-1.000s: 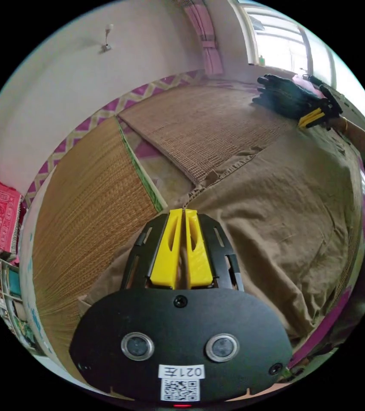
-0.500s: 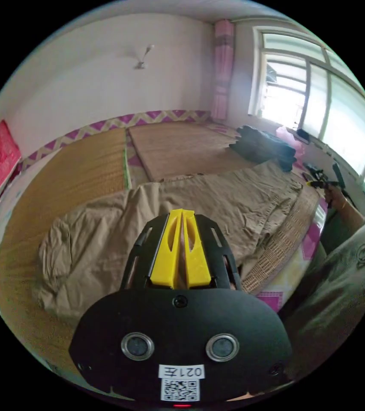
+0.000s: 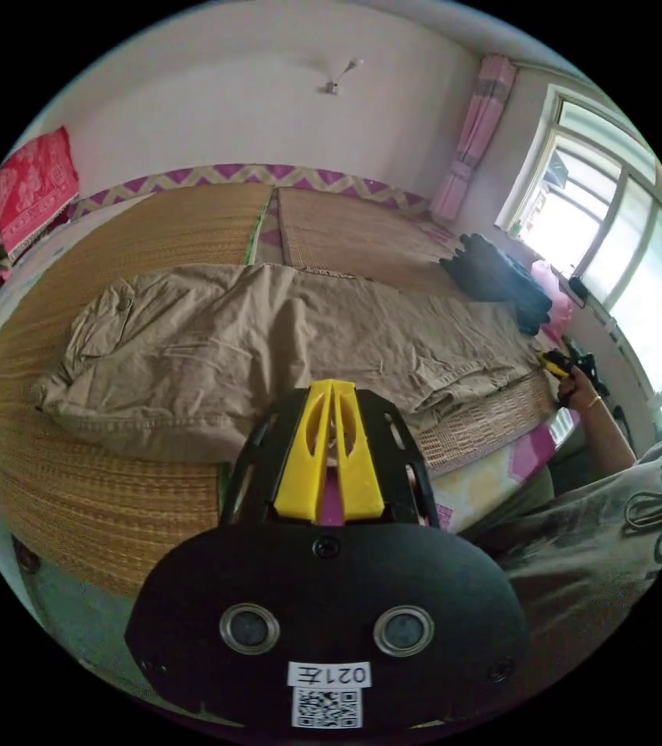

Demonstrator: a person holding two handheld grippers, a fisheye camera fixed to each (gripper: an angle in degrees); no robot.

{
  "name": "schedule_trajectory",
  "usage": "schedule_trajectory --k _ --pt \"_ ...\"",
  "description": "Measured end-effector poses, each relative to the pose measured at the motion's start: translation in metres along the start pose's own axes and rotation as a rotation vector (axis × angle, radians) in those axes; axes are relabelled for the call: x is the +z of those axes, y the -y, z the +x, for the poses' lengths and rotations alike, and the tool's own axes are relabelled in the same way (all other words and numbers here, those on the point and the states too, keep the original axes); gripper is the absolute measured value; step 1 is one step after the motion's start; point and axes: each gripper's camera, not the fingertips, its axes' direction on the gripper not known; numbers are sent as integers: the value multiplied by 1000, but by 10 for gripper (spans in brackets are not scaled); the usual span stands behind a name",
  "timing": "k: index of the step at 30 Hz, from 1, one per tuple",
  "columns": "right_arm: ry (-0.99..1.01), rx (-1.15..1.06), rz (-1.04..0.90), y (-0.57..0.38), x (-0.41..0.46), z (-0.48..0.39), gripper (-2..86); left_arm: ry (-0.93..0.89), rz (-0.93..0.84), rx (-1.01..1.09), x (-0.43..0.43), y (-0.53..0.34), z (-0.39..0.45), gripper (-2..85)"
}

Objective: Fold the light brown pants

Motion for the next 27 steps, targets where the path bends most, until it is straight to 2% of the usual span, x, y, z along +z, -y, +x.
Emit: schedule_trajectory --k 2,8,13,16,21,27 --pt "30 -71 22 -2 -12 -17 17 32 28 -6 -13 -14 -6 -8" --pt "46 -569 6 -53 -10 -175 5 1 22 -63 -47 -59 -32 -9" --pt "54 -1006 -183 -174 90 -307 3 2 -1 -133 -68 -97 -59 -5" --pt "37 -1155 -304 -250 171 -338 2 -37 11 -160 -83 -114 -72 -2" --pt "-176 -1222 -563 -336 309 -311 0 -25 19 -154 -106 -137 -80 -9" --pt "-107 -1209 -411 -346 284 -318 5 90 62 -128 -134 -156 -90 -9"
